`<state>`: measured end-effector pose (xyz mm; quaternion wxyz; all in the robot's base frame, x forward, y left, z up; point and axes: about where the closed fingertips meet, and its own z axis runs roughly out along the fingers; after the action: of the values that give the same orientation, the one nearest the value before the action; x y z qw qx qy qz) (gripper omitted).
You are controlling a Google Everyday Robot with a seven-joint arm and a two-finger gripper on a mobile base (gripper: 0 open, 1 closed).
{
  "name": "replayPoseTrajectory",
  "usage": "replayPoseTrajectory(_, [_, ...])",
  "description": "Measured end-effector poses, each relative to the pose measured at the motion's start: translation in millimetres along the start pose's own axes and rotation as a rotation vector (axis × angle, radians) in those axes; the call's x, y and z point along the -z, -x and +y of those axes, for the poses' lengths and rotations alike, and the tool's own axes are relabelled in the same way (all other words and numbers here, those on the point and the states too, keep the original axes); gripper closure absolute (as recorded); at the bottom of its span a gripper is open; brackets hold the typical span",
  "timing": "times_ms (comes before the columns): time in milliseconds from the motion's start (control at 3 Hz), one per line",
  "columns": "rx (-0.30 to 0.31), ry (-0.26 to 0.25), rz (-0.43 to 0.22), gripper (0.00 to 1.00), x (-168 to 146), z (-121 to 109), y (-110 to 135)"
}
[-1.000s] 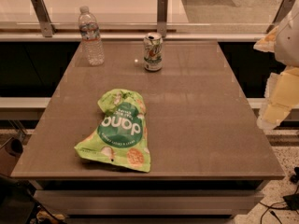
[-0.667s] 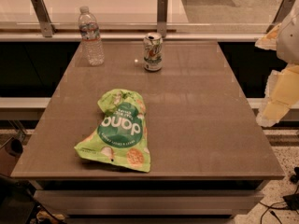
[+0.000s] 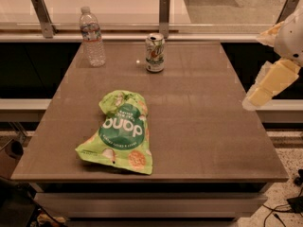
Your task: Pick 7up can
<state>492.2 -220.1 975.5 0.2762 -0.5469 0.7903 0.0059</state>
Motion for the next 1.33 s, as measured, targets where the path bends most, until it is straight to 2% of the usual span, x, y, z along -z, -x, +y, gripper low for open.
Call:
replayPoseTrajectory(333, [-0.055,-0.024,-0.108,0.0,-18,-16,8])
replayPoseTrajectory(1000, [-0.168,-0.064,-0.435,0.0,-56,-47,57])
replayPoseTrajectory(1333, [-0.166,-0.065,-0.447,0.0,-61,-51,64])
